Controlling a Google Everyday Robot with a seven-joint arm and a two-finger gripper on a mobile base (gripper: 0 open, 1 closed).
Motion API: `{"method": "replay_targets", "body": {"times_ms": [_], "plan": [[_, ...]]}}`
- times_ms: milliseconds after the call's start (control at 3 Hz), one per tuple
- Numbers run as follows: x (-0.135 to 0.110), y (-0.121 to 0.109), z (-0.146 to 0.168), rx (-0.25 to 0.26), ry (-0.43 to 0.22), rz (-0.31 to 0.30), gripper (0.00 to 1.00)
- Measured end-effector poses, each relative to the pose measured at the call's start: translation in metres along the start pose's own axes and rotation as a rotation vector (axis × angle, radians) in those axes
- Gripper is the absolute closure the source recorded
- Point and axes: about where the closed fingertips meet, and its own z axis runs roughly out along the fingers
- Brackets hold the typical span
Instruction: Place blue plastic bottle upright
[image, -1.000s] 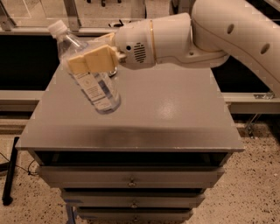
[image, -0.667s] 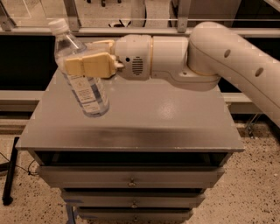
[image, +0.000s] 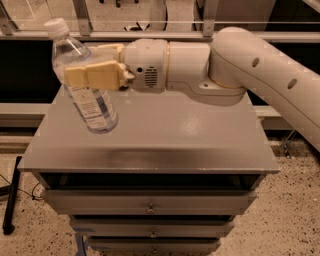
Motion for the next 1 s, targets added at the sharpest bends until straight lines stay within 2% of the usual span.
{"method": "replay_targets", "body": {"times_ms": [1000], "plan": [[0.021, -0.004, -0.01, -0.021, -0.08, -0.11, 1.0]]}}
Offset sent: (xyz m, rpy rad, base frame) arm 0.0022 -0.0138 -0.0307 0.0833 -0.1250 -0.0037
